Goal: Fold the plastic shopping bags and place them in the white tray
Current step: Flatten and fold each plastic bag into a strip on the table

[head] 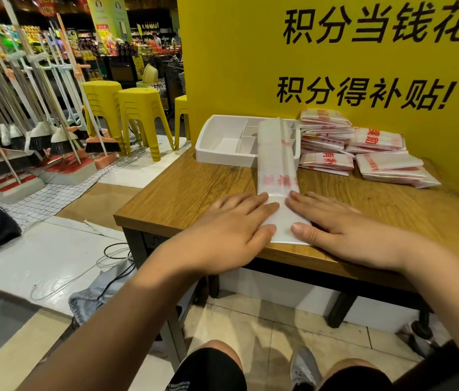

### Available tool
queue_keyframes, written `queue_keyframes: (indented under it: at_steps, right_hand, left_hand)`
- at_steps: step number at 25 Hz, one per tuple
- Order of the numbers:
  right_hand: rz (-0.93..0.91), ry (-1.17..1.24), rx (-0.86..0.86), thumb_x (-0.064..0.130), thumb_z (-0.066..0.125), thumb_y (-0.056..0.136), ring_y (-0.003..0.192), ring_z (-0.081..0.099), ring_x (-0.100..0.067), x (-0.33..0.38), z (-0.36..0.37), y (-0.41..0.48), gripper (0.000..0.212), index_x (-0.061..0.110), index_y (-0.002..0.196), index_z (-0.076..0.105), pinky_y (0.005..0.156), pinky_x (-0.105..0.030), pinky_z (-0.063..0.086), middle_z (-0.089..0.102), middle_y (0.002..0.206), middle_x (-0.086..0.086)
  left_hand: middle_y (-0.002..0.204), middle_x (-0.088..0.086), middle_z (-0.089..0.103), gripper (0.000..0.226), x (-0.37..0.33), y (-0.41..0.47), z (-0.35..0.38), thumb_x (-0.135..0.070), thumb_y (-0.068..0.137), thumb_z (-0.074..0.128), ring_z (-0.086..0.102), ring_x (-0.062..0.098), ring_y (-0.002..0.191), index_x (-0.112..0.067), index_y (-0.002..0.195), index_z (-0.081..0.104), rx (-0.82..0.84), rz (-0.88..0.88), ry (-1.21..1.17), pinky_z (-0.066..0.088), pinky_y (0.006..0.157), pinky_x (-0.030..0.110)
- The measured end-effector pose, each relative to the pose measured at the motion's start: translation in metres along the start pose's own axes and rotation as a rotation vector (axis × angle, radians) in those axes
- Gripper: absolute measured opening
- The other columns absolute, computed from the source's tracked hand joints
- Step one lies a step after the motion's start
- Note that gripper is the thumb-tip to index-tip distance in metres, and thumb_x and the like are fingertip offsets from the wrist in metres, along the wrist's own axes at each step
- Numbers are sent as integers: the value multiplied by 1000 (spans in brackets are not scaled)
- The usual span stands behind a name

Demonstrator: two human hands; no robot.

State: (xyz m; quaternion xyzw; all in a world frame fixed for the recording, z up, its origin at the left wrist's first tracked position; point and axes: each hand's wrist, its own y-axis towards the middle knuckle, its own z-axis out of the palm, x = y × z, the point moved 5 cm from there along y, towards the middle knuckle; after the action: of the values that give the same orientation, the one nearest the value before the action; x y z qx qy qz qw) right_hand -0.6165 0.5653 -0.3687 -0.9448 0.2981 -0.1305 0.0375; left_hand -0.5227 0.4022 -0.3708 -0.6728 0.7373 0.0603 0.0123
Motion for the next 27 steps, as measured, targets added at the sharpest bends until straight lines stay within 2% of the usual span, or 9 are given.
queue_keyframes:
  at_steps: [3, 8, 16, 18, 21, 22, 24, 25, 27]
  right_hand:
    - [-46, -46, -8, 89, 5, 78, 144, -18, 10, 6, 4, -10, 82, 54, 152, -2, 121, -27, -9, -13, 157, 33]
    - [-65, -51, 25, 93, 13, 74, 144, -17, 10, -3, 1, -9, 88, 55, 152, -3, 119, -24, -10, -12, 158, 31]
    - [-104, 49, -2, 97, 28, 67, 141, -15, 17, -6, 0, -7, 94, 59, 150, 5, 119, -22, -7, -6, 157, 37]
    - [-108, 33, -22, 97, 27, 68, 142, -14, 16, -4, 0, -8, 94, 58, 151, 4, 121, -24, -7, -6, 157, 36]
    - [-127, -71, -55, 97, 34, 69, 143, -16, 13, -1, 6, -19, 100, 54, 152, -2, 122, -27, -6, -12, 157, 35]
    - [-144, -99, -103, 95, 38, 72, 145, -12, 12, 2, 8, -25, 98, 54, 153, 2, 123, -28, -1, -7, 157, 36]
    - [-202, -78, -324, 79, 45, 82, 144, 17, 9, 7, 9, -39, 74, 51, 148, 29, 120, -34, 24, 25, 153, 35]
    - [-227, -32, -441, 69, 48, 86, 136, 34, 7, 9, 9, -47, 59, 47, 141, 44, 111, -37, 37, 43, 142, 33]
    - [-252, 87, -573, 54, 51, 91, 121, 51, 3, 13, 11, -57, 41, 40, 128, 61, 97, -39, 47, 59, 123, 30]
  left_hand:
    - [167, -13, -1, 60, -1, -11, 2, -56, 103, 17, -6, 4, 150, -37, 159, 5, 73, 29, 54, -4, 123, 36]
    - [165, -17, 1, 75, 10, -4, 0, -75, 90, 10, -3, 7, 149, -43, 157, 5, 129, 74, 51, 7, 123, 42]
    - [166, -12, 1, 86, 14, -4, 4, -80, 81, 2, -1, 10, 149, -42, 158, -1, 57, 104, 145, 9, 123, 40]
    - [166, -12, 2, 86, 13, -4, 4, -82, 83, 9, 0, 11, 150, -41, 158, 1, 32, 113, 130, 11, 123, 41]
    - [165, -16, 7, 92, 12, -11, 4, -86, 82, 36, 2, 9, 149, -42, 157, 7, 9, 141, 84, 9, 121, 36]
    - [163, -18, 13, 87, 12, -15, 4, -80, 84, 45, 6, 7, 148, -43, 156, 13, -33, 152, 49, 10, 120, 33]
    - [152, -24, 34, 65, 10, -26, 6, -56, 91, 60, 21, 1, 142, -43, 149, 35, -183, 158, -105, 19, 117, 25]
    - [143, -26, 44, 55, 8, -32, 8, -42, 91, 65, 30, -2, 137, -42, 142, 46, -269, 147, -202, 25, 113, 22]
    - [124, -26, 57, 41, 3, -42, 12, -25, 89, 69, 44, -3, 122, -37, 128, 62, -429, 128, -328, 34, 102, 16]
